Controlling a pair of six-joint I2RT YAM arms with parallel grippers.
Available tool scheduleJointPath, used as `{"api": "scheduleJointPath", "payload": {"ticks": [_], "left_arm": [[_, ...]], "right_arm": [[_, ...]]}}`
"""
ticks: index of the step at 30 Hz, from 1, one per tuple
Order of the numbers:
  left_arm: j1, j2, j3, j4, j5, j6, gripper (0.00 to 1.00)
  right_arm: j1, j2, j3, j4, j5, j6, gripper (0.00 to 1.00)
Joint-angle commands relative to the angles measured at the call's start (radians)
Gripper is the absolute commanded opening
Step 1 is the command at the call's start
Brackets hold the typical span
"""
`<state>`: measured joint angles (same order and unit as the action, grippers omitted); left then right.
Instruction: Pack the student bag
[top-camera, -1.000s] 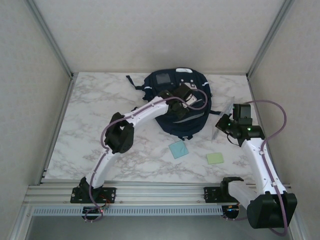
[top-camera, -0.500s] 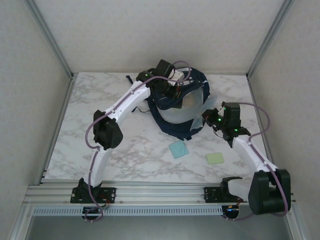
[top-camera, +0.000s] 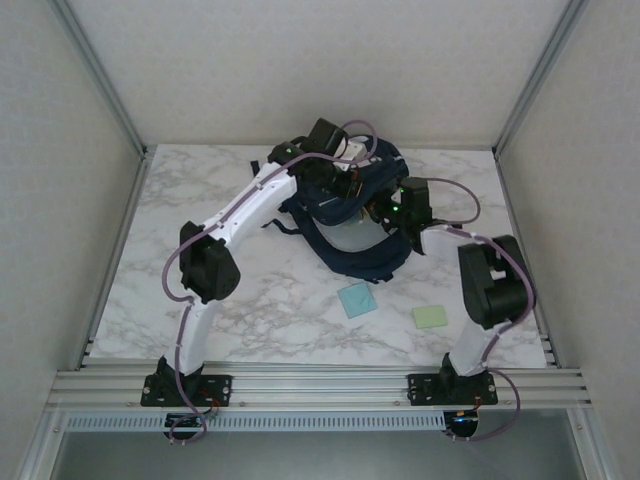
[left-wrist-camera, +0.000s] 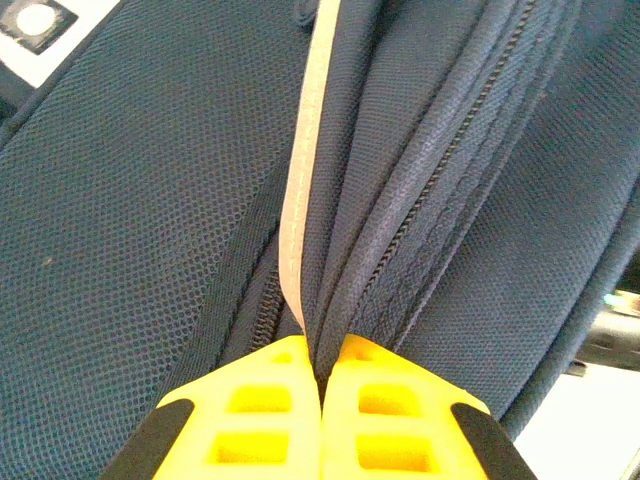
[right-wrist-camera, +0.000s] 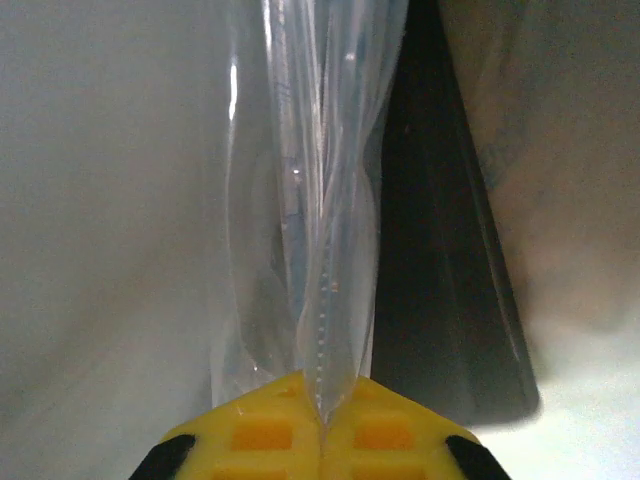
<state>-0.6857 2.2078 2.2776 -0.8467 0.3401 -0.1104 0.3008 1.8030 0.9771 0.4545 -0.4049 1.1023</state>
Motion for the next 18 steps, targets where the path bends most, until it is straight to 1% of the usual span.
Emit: {"api": "scheduleJointPath", "payload": {"ticks": [1,4,5,6,7,9,11,12,14,18], "left_arm": [[-0.026,-0.124,-0.014,0.041,0.106,-0.060,0.00],[-0.028,-0.133,-0.029,0.057,0.106,-0.073,0.00],[-0.027,-0.134,-0.032,0.062,0.101,-0.080,0.00],[-0.027,-0.135,-0.034,0.068,0.095,-0.082,0.00],[-0.027,-0.135,-0.038,0.073,0.086,-0.084,0.00],[-0.025,-0.129,-0.041,0.081,0.064,-0.089,0.00],[-0.019,-0.117,-0.042,0.090,0.050,-0.099,0.00],[-0.015,-0.109,-0.041,0.095,0.048,-0.105,0.00],[-0.007,-0.097,-0.042,0.105,0.043,-0.121,0.00],[0.003,-0.079,-0.044,0.113,0.019,-0.127,0.00]], "right_arm": [[0.011,0.080,0.071,0.189,0.031,0.058,0.00],[0.017,0.128,0.094,0.189,0.121,0.097,0.02],[0.017,0.146,0.102,0.188,0.131,0.118,0.02],[0.017,0.160,0.111,0.189,0.131,0.136,0.05],[0.017,0.171,0.121,0.169,0.131,0.153,0.12],[0.017,0.172,0.149,0.056,0.133,0.160,0.33],[0.017,0.145,0.172,-0.132,0.160,0.140,0.53],[0.017,0.128,0.173,-0.198,0.177,0.126,0.61],[0.016,0.076,0.156,-0.301,0.209,0.097,0.69],[0.009,-0.039,0.124,-0.467,0.248,0.028,0.75]]}}
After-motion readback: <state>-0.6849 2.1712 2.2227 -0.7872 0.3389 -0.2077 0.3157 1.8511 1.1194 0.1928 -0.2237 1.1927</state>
